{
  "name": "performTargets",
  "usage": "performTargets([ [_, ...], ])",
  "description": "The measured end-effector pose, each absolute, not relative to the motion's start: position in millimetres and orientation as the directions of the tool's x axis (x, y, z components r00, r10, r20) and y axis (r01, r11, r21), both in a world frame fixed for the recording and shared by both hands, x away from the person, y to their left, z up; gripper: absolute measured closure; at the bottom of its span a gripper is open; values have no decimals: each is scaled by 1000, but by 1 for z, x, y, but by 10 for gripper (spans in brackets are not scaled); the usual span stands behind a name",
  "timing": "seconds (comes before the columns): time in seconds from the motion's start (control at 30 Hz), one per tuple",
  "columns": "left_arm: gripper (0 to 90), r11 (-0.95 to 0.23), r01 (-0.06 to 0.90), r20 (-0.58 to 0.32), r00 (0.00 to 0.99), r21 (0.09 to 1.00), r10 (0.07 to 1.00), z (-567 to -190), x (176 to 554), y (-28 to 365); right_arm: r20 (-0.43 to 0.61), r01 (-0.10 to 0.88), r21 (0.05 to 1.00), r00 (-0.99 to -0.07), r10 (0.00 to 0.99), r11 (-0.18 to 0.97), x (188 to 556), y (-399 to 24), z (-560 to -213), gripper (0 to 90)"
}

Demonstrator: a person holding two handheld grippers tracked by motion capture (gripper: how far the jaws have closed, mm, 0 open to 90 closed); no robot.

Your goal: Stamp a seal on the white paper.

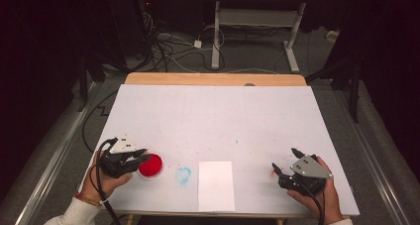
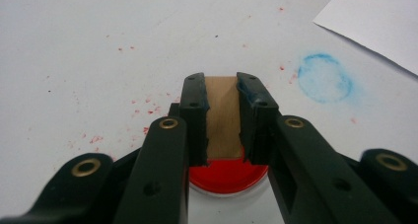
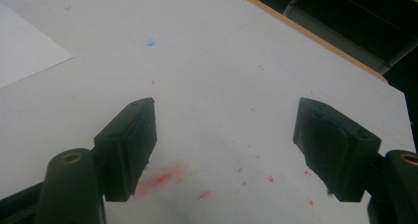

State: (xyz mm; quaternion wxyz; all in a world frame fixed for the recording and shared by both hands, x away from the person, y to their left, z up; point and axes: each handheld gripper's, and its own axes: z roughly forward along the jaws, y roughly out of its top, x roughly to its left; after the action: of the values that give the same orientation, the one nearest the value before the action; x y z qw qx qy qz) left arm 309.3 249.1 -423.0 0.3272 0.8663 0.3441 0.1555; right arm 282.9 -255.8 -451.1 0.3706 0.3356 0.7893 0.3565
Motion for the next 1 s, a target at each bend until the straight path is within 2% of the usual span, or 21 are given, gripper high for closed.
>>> performTargets([
  [1.0, 737, -580, 398, 74, 778, 711, 624, -399, 306, 218, -357, 263, 803, -506, 785, 535, 278, -257, -453, 250],
])
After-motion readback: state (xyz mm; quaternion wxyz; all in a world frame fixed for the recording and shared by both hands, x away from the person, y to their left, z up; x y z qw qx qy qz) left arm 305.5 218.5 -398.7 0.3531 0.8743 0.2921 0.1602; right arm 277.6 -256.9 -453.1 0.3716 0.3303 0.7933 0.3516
